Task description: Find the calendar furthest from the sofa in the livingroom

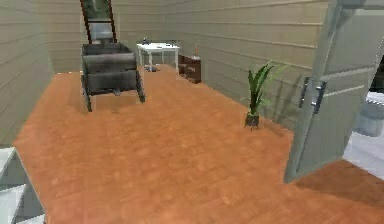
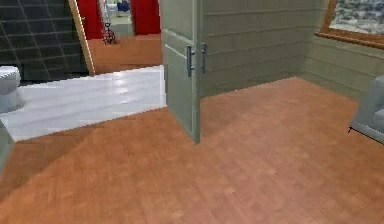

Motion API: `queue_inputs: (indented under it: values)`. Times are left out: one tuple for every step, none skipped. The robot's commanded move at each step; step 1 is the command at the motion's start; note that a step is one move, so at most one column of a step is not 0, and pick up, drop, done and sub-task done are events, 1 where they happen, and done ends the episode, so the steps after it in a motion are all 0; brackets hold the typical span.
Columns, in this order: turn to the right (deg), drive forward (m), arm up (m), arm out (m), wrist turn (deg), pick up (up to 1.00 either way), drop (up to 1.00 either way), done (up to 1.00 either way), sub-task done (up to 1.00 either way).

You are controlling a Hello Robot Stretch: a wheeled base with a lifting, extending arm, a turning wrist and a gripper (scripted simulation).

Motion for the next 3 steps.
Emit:
queue_inputs:
  values:
    - [0.0,1.00,0.00,0.00,0.0,0.00,0.00,0.00,0.00]
    - [0.0,1.00,0.00,0.00,0.0,0.00,0.00,0.00,0.00]
    - [0.0,1.00,0.00,0.00,0.0,0.00,0.00,0.00,0.00]
